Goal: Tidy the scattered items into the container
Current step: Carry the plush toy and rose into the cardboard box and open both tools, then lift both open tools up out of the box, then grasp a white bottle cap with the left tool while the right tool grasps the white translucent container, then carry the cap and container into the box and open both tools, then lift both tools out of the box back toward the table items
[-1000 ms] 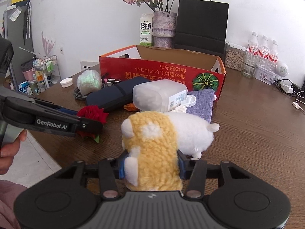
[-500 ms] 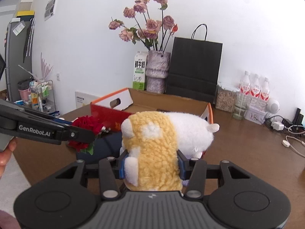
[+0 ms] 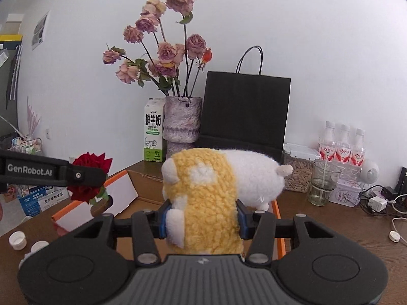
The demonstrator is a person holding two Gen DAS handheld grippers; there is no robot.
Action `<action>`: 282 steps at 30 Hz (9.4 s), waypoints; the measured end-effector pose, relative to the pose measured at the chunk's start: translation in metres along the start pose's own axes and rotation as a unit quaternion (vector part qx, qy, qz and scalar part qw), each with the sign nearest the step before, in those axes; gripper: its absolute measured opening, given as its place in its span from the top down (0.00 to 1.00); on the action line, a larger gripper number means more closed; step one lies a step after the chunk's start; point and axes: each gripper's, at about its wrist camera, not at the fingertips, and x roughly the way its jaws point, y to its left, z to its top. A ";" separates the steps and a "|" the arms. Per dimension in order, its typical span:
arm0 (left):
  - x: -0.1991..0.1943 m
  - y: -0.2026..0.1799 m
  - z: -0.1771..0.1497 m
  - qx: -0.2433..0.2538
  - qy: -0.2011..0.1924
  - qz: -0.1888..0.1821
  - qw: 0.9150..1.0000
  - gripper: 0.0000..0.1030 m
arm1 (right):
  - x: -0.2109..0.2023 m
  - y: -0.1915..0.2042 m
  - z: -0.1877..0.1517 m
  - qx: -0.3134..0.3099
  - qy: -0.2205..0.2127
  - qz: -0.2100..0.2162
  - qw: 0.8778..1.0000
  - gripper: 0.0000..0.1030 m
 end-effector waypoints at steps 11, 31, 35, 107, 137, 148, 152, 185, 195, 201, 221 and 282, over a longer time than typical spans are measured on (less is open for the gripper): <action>0.072 0.020 -0.023 0.014 0.065 0.047 0.997 0.65 | 0.083 -0.006 -0.034 0.018 0.082 0.007 0.996 0.54; 0.059 0.008 -0.035 0.045 0.040 0.056 0.997 0.00 | 0.072 -0.003 -0.042 0.025 0.092 0.008 0.995 0.00; 0.060 0.009 -0.033 0.040 0.038 0.058 0.997 0.00 | 0.068 -0.005 -0.041 0.031 0.085 0.007 0.996 0.00; -0.113 0.153 -0.096 0.043 0.050 0.167 0.984 0.00 | -0.095 0.067 -0.103 0.008 0.101 -0.013 0.995 0.00; -0.063 0.168 -0.094 0.058 0.090 0.154 0.982 0.39 | -0.056 0.071 -0.101 0.046 0.130 -0.058 0.989 0.22; -0.071 0.161 -0.094 0.056 0.085 0.146 0.984 0.60 | -0.071 0.069 -0.101 0.034 0.117 -0.044 0.992 0.30; -0.076 0.157 -0.091 0.054 0.079 0.143 0.985 0.60 | -0.079 0.064 -0.099 0.036 0.107 -0.041 0.993 0.32; -0.098 0.062 -0.046 0.092 -0.010 0.057 0.994 0.60 | -0.119 0.038 -0.058 0.032 0.011 -0.024 0.999 0.36; -0.065 0.034 -0.014 0.083 -0.027 0.025 0.996 0.60 | -0.097 0.025 -0.009 0.013 -0.036 -0.021 0.999 0.36; -0.024 0.030 0.007 0.057 -0.026 0.022 0.998 0.60 | -0.047 0.030 0.021 0.014 -0.043 -0.006 0.999 0.36; 0.107 0.054 0.010 0.027 0.092 0.090 0.991 0.60 | 0.130 0.036 0.024 0.051 0.045 0.020 0.997 0.36; -0.016 0.052 -0.012 0.008 -0.030 0.074 0.997 0.00 | 0.009 0.029 0.034 0.044 -0.017 0.017 0.999 0.00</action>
